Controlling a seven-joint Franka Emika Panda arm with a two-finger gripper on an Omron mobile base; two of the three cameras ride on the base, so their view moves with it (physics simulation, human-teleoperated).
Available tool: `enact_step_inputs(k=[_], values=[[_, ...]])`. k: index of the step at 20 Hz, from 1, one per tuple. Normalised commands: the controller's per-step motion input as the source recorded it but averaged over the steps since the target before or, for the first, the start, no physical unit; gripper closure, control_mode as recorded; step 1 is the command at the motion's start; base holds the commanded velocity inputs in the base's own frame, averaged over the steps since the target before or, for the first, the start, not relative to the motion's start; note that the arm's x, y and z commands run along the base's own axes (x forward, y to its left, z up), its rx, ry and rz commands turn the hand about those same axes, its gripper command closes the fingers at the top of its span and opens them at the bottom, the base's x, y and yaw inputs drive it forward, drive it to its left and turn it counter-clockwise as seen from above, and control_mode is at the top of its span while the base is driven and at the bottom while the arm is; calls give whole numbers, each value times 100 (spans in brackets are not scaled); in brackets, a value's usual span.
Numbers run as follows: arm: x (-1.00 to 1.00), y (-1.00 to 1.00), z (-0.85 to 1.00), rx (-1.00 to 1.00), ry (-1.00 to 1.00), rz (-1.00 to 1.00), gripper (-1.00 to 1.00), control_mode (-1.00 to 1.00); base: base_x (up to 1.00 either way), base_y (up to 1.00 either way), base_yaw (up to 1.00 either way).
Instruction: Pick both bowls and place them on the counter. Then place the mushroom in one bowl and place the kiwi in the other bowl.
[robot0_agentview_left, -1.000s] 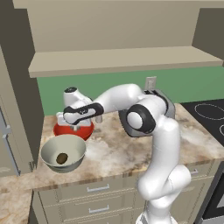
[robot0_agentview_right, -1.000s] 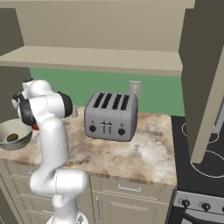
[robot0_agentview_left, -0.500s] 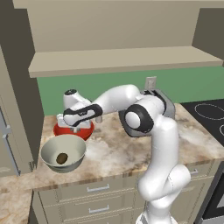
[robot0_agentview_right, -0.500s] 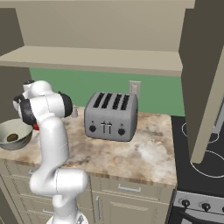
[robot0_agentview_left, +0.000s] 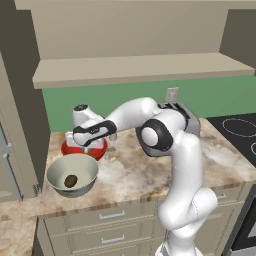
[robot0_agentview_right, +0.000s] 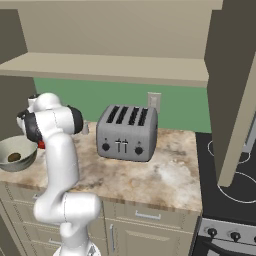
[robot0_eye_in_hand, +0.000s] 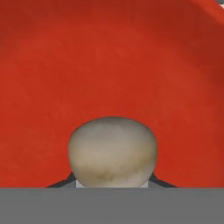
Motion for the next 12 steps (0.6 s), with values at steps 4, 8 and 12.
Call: enact_step_inputs(k=[4, 8, 12], values=[[14, 3, -10, 0, 0, -1, 100, -100, 0, 0, 0], [17, 6, -9, 0, 0, 0, 100, -100, 0, 0, 0], [18, 11, -11, 0, 1, 0, 100, -100, 0, 0, 0]])
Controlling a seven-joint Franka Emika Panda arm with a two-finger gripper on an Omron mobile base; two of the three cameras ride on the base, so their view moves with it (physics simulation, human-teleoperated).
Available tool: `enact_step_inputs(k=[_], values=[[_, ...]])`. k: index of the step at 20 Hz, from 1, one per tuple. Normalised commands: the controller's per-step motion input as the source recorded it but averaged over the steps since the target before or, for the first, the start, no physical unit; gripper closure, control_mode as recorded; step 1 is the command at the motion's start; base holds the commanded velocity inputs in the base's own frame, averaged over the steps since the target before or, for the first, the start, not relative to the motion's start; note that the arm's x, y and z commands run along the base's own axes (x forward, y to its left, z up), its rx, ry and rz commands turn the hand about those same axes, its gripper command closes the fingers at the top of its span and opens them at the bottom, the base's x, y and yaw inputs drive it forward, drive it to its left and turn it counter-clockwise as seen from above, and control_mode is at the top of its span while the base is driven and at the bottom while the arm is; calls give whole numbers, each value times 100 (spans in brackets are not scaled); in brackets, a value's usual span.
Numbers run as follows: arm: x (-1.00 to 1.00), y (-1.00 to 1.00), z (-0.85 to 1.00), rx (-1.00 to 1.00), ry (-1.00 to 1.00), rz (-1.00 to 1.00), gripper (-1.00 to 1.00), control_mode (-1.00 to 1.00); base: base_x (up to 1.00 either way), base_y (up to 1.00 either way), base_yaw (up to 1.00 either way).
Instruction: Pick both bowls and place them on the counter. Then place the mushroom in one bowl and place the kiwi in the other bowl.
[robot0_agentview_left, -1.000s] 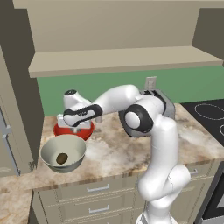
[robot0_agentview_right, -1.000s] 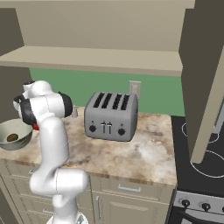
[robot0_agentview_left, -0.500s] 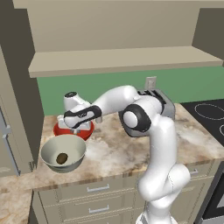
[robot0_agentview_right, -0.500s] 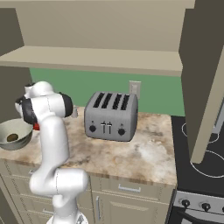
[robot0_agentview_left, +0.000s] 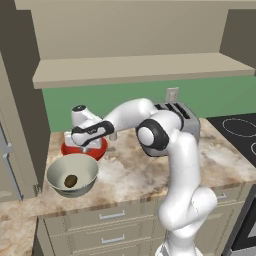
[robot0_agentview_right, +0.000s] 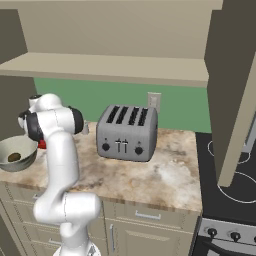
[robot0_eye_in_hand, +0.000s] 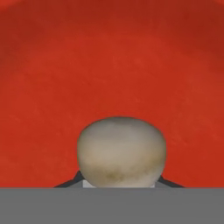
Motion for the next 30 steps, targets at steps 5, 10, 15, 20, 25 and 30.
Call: enact_step_inputs(k=[5, 10, 15, 20, 25, 30], values=[[15, 9, -11, 0, 2, -1, 100, -100, 0, 0, 0], [2, 4, -12, 0, 4, -1, -100, -100, 0, 0, 0], [0, 1, -6, 0, 2, -2, -100, -100, 0, 0, 0], [0, 0, -2, 0, 0, -1, -100, -100, 0, 0, 0], [0, 0, 0, 0, 0, 0, -100, -100, 0, 0, 0], [0, 0, 6, 0, -1, 0, -100, -100, 0, 0, 0]])
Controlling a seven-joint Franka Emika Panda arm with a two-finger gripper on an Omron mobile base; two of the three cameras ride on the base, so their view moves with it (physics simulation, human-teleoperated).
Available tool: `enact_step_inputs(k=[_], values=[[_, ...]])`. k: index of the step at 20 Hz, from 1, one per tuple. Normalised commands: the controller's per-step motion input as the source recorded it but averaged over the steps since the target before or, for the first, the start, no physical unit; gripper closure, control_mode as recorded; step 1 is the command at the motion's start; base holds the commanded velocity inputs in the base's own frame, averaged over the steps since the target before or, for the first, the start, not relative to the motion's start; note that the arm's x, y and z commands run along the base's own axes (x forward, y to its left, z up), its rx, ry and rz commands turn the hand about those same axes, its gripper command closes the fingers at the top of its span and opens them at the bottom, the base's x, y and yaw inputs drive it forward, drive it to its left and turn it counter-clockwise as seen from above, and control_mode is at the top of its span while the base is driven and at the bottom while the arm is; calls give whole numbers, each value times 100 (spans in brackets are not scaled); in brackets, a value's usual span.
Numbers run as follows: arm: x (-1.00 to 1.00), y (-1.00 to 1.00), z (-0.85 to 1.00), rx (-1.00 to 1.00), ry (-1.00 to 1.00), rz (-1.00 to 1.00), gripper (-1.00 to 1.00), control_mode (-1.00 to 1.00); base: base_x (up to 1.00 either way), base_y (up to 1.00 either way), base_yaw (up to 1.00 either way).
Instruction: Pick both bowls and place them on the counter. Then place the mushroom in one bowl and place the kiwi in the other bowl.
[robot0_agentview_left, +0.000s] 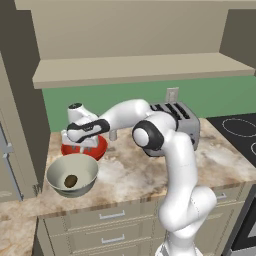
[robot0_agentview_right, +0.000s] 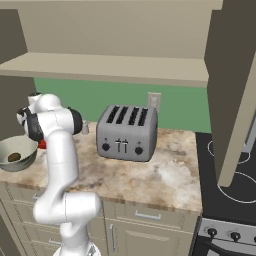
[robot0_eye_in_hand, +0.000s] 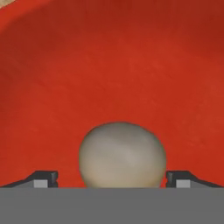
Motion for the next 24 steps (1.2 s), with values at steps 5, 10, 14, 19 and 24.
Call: enact_step_inputs(k=[5, 10, 14, 19, 24], values=[[-5, -1, 18, 0, -6, 0, -100, -100, 0, 0, 0], [-6, -4, 13, 0, -3, 0, -100, -100, 0, 0, 0], [-31, -1, 0, 0, -3, 0, -100, -100, 0, 0, 0], [-35, -3, 3, 0, -7, 0, -100, -100, 0, 0, 0], [-30, -13, 16, 0, -11, 0, -100, -100, 0, 0, 0]])
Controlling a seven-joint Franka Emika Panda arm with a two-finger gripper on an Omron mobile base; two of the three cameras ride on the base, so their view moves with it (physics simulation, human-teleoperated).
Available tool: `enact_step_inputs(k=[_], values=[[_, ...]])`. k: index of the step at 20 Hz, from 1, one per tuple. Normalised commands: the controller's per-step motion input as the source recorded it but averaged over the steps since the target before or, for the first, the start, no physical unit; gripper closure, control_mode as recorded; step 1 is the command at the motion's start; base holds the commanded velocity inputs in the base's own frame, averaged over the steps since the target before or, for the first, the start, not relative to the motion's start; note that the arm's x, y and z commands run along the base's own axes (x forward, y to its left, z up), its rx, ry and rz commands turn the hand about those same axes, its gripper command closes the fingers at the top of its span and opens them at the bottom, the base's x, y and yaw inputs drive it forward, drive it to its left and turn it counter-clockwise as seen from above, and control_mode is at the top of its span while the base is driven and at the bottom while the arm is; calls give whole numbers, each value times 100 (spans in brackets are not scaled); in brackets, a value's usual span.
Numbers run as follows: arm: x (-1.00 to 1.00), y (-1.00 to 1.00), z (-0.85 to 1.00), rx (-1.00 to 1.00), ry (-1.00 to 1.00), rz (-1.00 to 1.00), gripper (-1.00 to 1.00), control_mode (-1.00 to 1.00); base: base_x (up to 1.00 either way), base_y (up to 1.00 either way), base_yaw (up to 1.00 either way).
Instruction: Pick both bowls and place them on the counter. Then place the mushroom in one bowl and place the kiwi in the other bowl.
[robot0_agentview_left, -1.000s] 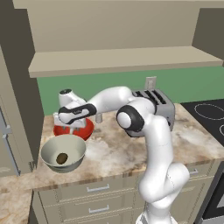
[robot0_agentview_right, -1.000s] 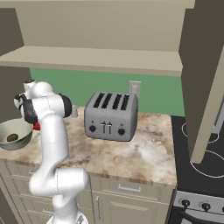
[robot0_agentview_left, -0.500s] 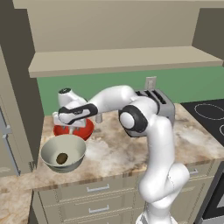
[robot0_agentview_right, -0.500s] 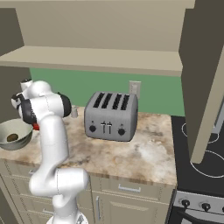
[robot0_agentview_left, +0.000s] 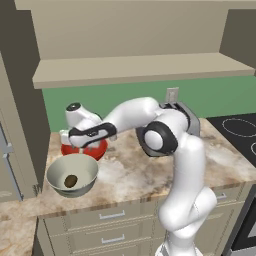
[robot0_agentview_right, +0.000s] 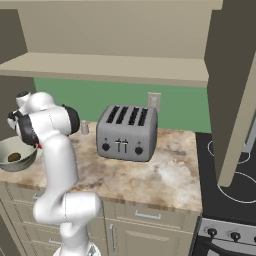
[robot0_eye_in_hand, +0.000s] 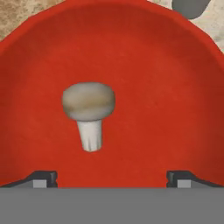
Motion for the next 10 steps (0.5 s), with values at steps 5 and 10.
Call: enact_step_inputs(k=[5, 10], values=[[-29, -23, 20, 0, -8, 0, -100, -100, 0, 0, 0], [-30, -26, 23, 0, -6, 0, -100, -100, 0, 0, 0]])
